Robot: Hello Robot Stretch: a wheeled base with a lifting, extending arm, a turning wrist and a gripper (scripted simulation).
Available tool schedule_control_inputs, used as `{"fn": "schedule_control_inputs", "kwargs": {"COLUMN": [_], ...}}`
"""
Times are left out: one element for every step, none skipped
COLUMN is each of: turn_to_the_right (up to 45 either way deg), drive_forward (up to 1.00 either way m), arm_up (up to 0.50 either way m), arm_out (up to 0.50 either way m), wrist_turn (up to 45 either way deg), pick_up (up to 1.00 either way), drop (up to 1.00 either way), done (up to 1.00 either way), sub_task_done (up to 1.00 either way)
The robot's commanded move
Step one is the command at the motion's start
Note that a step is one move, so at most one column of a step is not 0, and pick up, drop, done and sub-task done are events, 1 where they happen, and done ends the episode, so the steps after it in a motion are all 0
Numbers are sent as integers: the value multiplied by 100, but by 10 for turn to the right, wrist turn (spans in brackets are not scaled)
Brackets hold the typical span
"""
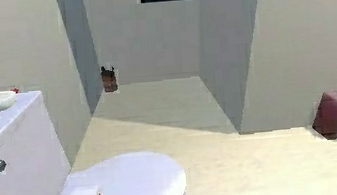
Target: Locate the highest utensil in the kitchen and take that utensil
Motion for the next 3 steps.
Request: {"fn": "schedule_control_inputs", "kwargs": {"turn_to_the_right": [450, 300, 0], "drive_forward": [0, 0, 100], "arm_up": [0, 0, 0], "arm_out": [0, 0, 0], "wrist_turn": [0, 0, 0], "pick_up": [0, 0, 0], "drop": [0, 0, 0], "done": [0, 0, 0], "sub_task_done": [0, 0, 0]}}
